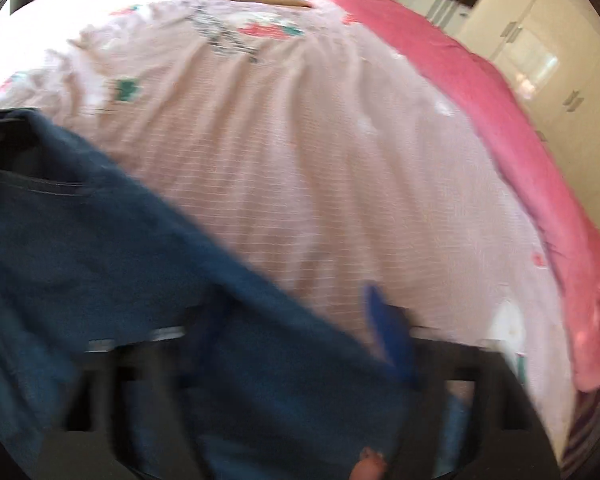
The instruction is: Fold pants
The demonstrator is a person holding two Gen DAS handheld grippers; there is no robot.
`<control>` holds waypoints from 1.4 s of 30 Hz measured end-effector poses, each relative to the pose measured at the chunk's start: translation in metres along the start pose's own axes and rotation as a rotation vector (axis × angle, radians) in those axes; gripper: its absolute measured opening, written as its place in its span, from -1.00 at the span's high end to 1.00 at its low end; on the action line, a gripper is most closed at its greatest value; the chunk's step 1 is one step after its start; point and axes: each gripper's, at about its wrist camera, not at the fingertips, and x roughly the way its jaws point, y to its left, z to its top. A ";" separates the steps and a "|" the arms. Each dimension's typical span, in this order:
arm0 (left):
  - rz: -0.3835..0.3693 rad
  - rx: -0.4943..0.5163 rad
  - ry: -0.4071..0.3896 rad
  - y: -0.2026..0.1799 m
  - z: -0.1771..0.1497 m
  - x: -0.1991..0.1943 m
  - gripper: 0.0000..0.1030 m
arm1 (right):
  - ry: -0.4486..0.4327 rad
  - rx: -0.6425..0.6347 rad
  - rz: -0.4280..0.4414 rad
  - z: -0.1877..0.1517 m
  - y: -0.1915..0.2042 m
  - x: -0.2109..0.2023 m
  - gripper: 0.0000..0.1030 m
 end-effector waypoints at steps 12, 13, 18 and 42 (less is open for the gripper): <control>0.030 0.047 -0.056 -0.020 -0.017 -0.035 0.99 | -0.176 0.147 -0.018 -0.049 0.024 -0.107 0.89; 0.038 0.058 -0.068 -0.024 -0.018 -0.041 0.99 | -0.185 0.153 -0.012 -0.054 0.028 -0.114 0.89; 0.062 0.089 -0.129 -0.042 -0.042 -0.074 0.99 | -0.238 0.209 0.050 -0.094 0.059 -0.146 0.89; 0.085 0.057 0.019 -0.052 -0.151 -0.147 0.99 | -0.198 0.321 0.297 -0.190 0.184 -0.166 0.88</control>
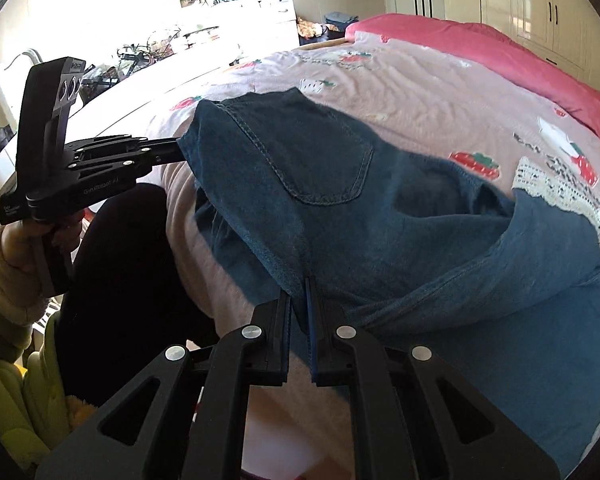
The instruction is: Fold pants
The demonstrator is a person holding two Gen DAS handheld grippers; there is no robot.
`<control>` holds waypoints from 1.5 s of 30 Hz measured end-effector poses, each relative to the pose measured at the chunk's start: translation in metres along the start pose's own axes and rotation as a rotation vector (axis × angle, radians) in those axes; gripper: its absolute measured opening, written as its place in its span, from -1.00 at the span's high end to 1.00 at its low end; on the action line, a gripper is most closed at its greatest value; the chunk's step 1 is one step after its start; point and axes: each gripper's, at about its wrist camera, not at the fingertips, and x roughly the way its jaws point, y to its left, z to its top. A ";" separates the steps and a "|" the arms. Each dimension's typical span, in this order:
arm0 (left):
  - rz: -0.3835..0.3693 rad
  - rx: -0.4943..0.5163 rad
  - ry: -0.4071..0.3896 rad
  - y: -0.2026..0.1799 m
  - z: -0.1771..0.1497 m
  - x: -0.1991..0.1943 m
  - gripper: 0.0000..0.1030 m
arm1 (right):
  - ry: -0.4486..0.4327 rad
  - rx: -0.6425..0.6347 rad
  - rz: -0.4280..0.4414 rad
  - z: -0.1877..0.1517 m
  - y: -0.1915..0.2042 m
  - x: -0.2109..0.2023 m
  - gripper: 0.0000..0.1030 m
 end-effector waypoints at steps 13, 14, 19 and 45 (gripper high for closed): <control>0.068 -0.093 -0.034 0.026 0.007 -0.038 0.95 | 0.024 0.014 -0.019 -0.016 0.004 0.016 0.82; 0.054 -0.093 -0.056 0.024 0.014 -0.043 0.92 | 0.026 0.016 -0.018 -0.017 0.004 0.018 0.82; -0.127 -0.082 -0.064 -0.011 0.043 -0.026 0.62 | 0.021 0.030 -0.019 -0.019 0.005 0.017 0.82; -0.186 -0.059 0.141 -0.043 -0.009 0.054 0.63 | -0.005 0.270 -0.129 -0.010 -0.061 -0.001 0.26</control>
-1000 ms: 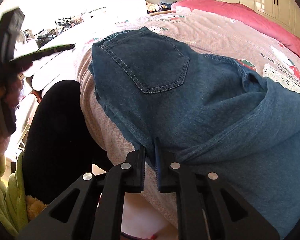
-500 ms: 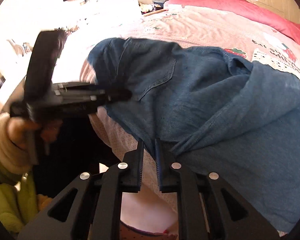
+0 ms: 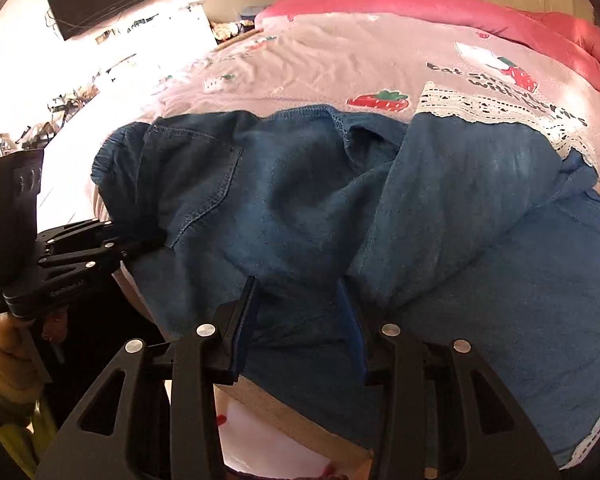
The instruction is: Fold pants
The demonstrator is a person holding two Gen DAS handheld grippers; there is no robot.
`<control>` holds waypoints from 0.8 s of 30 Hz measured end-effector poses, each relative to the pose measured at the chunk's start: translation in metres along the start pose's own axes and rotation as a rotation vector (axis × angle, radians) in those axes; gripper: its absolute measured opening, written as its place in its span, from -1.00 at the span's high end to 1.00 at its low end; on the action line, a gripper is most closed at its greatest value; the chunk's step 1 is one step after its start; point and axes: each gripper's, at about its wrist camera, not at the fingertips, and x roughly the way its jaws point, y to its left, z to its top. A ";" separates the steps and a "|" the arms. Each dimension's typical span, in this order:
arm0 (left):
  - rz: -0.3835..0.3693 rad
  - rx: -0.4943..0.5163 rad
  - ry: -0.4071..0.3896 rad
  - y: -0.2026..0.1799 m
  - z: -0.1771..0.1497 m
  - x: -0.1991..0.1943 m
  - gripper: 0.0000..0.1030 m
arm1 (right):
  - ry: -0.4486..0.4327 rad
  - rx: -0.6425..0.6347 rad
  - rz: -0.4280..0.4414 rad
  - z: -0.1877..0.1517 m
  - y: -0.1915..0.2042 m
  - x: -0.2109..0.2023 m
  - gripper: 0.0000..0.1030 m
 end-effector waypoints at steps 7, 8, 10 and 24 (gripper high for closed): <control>-0.011 0.064 -0.110 -0.022 0.012 -0.045 0.08 | -0.167 0.073 0.098 0.021 -0.026 -0.066 -0.09; -0.025 0.082 -0.129 -0.029 0.018 -0.052 0.01 | -0.182 0.085 0.087 0.028 -0.034 -0.073 -0.15; -0.077 0.100 -0.152 -0.041 0.027 -0.057 -0.16 | -0.205 0.104 0.031 0.047 -0.052 -0.080 -0.26; -0.352 0.152 0.017 -0.132 0.038 0.023 -0.24 | 0.003 -0.085 -0.189 0.133 -0.076 -0.008 -0.62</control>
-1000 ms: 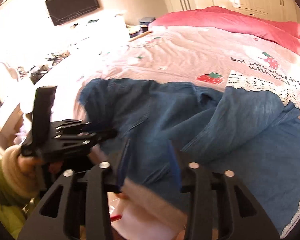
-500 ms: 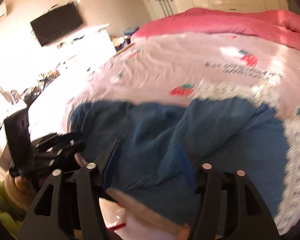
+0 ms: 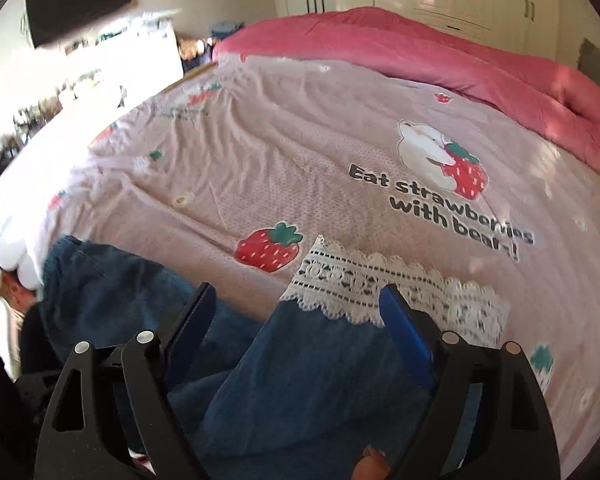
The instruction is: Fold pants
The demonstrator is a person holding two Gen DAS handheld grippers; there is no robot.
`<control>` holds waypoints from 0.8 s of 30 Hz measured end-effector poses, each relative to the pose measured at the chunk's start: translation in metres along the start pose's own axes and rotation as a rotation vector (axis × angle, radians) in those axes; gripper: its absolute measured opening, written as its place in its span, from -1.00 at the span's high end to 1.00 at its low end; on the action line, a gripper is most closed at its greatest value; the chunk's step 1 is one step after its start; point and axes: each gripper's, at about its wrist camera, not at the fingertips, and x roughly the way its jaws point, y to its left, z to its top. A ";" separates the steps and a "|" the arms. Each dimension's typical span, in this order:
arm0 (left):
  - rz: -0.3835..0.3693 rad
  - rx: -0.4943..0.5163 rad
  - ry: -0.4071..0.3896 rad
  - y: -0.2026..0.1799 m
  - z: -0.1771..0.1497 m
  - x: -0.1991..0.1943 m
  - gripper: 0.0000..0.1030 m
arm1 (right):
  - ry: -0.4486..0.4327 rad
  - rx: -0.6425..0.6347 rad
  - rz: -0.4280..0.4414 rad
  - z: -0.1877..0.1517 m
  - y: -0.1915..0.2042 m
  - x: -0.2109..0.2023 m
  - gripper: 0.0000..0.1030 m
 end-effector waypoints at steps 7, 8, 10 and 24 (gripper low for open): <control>-0.013 -0.062 0.014 0.019 -0.015 0.020 0.71 | 0.114 -0.121 -0.090 0.022 0.007 0.058 -0.62; -0.021 -0.061 0.009 0.020 -0.016 0.020 0.74 | 0.124 -0.132 -0.093 0.025 0.008 0.064 -0.62; -0.042 -0.068 0.002 0.024 -0.013 0.023 0.85 | 0.157 -0.154 -0.106 0.031 0.011 0.076 -0.59; -0.051 -0.038 -0.014 0.025 -0.016 0.018 0.89 | -0.010 0.116 0.029 -0.008 -0.053 -0.018 0.84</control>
